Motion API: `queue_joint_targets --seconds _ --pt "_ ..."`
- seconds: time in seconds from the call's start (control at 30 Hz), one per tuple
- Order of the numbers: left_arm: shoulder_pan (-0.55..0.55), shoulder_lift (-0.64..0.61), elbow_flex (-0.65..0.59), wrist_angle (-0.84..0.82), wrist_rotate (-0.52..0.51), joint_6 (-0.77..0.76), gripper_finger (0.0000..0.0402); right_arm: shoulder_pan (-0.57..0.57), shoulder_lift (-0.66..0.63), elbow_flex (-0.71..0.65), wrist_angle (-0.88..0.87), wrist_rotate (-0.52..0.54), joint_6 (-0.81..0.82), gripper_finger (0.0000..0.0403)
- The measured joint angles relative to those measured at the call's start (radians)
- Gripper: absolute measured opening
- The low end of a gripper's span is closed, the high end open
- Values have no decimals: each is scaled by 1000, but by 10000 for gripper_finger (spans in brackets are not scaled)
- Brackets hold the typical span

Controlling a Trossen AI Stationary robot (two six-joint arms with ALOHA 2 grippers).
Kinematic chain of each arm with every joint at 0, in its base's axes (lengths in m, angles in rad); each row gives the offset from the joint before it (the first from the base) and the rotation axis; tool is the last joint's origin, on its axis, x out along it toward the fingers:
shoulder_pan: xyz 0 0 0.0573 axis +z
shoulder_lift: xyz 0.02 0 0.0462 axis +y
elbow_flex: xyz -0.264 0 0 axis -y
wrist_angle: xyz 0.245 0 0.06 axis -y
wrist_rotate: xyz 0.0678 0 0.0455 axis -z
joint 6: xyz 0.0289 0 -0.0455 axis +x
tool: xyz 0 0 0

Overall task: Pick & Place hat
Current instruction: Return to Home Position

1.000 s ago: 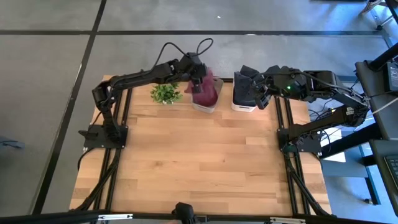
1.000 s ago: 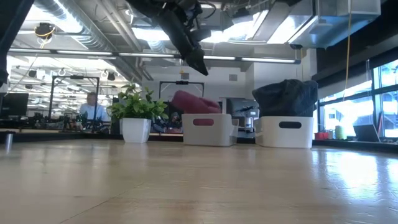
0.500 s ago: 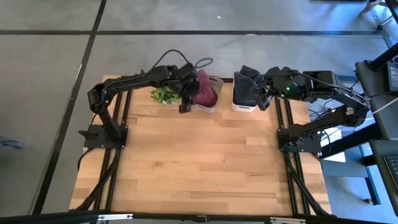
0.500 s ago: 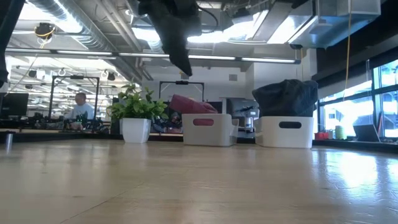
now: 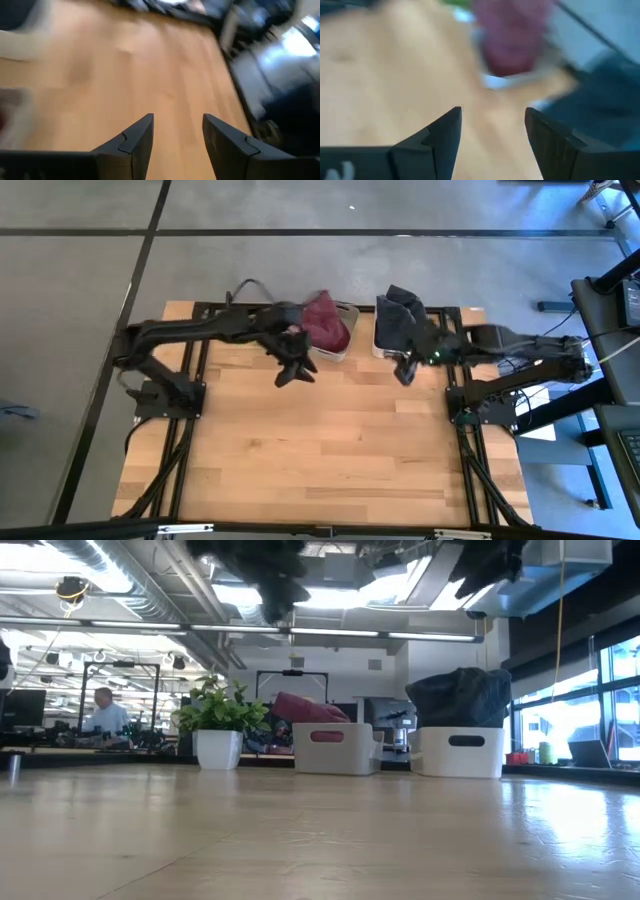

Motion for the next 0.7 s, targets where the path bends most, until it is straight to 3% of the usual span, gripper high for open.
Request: queue_joint_targets --seconds 0.13,0.2,0.27,0.4,0.57,0.7 --pt "-58 -220 -249 319 -183 -128 166 59 -135 -232 354 -261 -156 220" --pt "-99 -312 -371 482 -228 -140 166 80 -193 -352 535 -401 -226 220" --pt "-137 -391 -467 598 -260 -149 166 88 -247 -449 636 -475 -261 220" --pt "-194 -519 -595 648 -259 -144 164 87 -313 -586 661 -487 -301 220" --pt "-240 -579 -662 647 -266 -153 166 87 -327 -689 725 -488 -242 220" --pt "-243 -607 -706 626 -266 -190 165 87 -337 -772 902 -489 -213 220"
